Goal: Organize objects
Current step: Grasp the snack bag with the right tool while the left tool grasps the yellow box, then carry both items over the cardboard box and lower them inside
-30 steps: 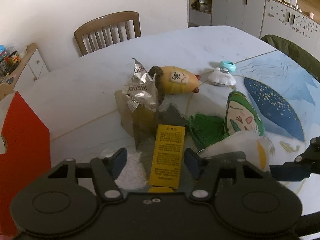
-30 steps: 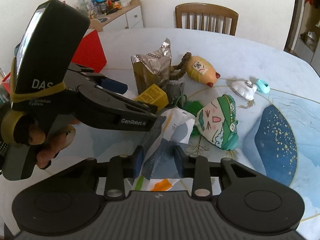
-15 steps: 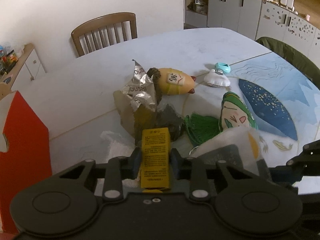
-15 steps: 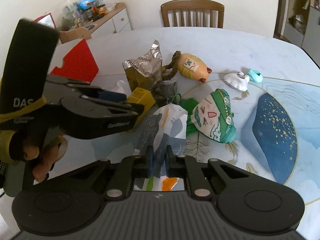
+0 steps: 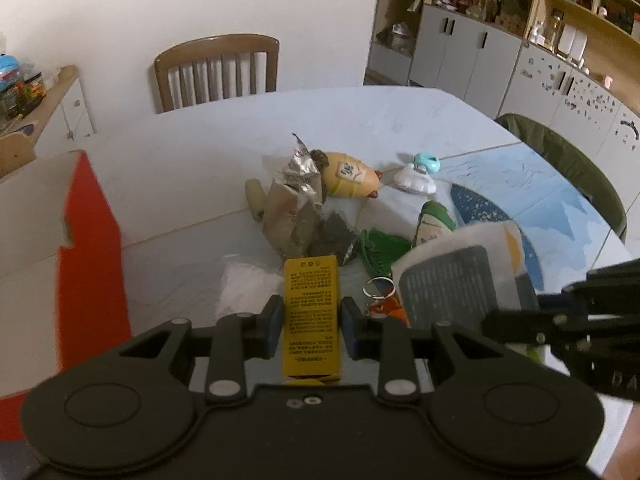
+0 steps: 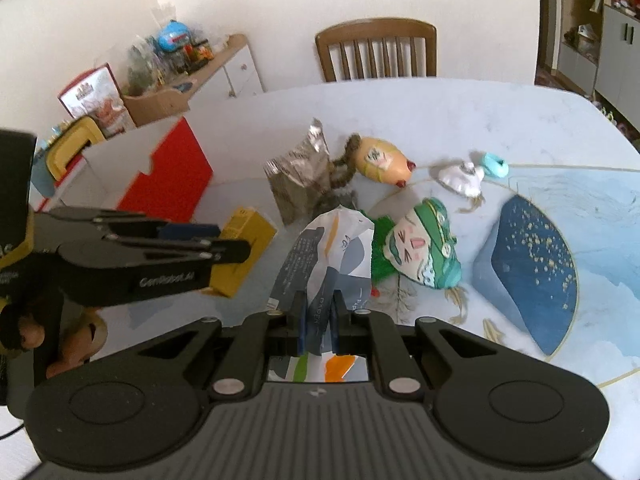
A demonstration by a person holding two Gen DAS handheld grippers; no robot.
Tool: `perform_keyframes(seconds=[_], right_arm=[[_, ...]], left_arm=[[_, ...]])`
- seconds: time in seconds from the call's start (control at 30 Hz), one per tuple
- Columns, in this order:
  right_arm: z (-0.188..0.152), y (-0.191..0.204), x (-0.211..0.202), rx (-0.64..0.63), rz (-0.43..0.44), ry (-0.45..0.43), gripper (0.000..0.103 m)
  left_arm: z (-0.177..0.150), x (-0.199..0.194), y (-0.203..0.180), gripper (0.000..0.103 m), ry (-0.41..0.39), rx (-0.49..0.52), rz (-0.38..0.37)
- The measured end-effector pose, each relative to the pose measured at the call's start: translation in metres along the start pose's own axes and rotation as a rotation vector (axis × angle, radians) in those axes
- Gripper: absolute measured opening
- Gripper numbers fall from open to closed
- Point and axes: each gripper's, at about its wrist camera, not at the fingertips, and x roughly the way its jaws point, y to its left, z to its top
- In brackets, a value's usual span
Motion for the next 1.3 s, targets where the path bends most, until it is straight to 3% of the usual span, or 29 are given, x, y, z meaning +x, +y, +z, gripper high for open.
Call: perform_keyframes(seconds=[0.33,0.6,0.93,1.3], right_arm=[[0.035,0.040,-0.022,-0.054,0.060,-0.052,0.011],[0.066,0.090,-0.016,-0.104,0.125,-0.076,0.011],[0.094,0.163,0.011,-0.193,0.188,-0.070,0.011],[0.117,0.230,0.059,-0.276,0.210,-0.040,0.011]], left_arm=[[0.012,-0.057,0.028,0.029,-0.061,-0.089,0.018],[0.018,-0.089,0.074,0.029,-0.097,-0.169,0.091],[0.020,-0.113,0.146,0.029,-0.108,-0.258,0.205],[0.007,-0.118,0.220,0.029,-0.065,-0.308,0.317]])
